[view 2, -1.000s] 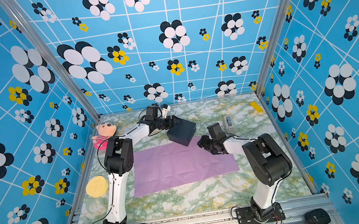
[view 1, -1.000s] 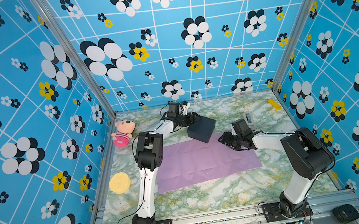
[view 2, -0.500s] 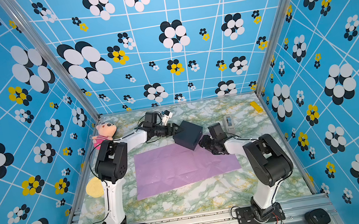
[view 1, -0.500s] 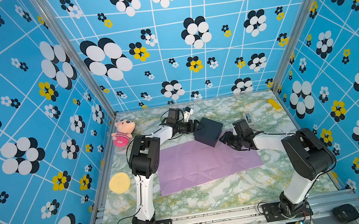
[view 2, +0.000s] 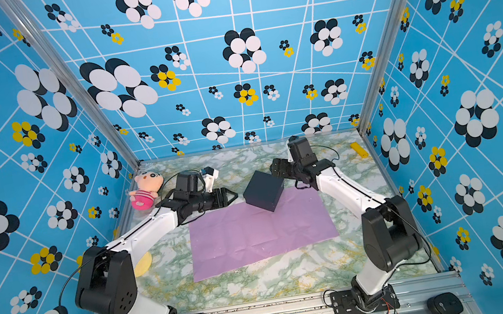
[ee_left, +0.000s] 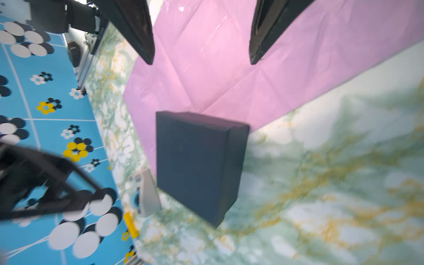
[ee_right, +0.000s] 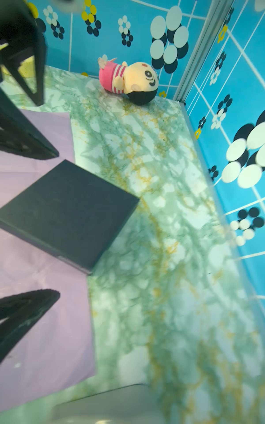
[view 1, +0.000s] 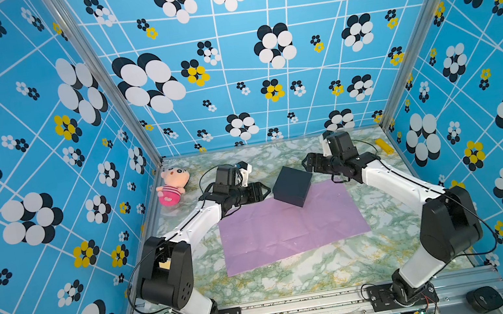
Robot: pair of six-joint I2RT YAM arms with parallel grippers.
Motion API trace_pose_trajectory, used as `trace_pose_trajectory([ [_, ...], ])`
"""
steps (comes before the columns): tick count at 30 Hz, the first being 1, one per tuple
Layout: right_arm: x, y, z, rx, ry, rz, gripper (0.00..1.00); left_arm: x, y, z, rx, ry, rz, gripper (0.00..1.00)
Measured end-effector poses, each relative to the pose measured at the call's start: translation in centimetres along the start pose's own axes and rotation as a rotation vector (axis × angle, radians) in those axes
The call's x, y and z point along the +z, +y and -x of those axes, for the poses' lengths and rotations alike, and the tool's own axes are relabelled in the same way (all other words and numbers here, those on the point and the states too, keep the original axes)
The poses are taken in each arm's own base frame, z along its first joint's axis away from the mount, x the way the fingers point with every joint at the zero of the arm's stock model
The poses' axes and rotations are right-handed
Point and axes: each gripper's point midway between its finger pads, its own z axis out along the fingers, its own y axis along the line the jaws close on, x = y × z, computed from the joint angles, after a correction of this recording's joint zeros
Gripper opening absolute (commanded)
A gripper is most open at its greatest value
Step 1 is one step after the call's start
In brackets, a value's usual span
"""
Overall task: Wrap a gift box in wrapping paper
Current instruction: Place the gift box on the wrapping paper.
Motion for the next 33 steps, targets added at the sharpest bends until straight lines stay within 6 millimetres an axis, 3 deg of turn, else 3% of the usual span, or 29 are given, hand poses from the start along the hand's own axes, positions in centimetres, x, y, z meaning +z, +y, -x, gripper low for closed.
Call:
trace_pose_trajectory([
  [4,4.9,0.3,0.7,-0.093,0.059,0.035,0.92,0.9,4.5,-7.1,-0.123,0.132,0.138,0.64],
  [6,7.3,0.2,0.1,-0.119,0.108,0.055,0.92,0.8,5.8,-8.9,-0.154,0.163,0.188,0.64],
  [9,10.5,0.2,-1.3,-0.149,0.178,0.095,0.92,0.7,6.8,-9.3,-0.159,0.160,0.233,0.64],
  [13,12.7,0.3,-3.5,-0.160,0.261,0.148,0.91,0.8,7.5,-8.8,-0.147,0.132,0.266,0.64],
  [16,13.3,0.8,-4.2,-0.164,0.297,0.197,0.90,1.1,8.1,-8.5,-0.143,0.121,0.283,0.64],
  [24,12.6,2.9,-4.8,-0.178,0.345,0.324,0.84,1.4,8.7,-7.3,-0.135,0.091,0.309,0.64],
  [33,12.2,4.4,-7.4,-0.175,0.435,0.433,0.77,1.2,9.1,-7.1,-0.132,0.081,0.329,0.63],
])
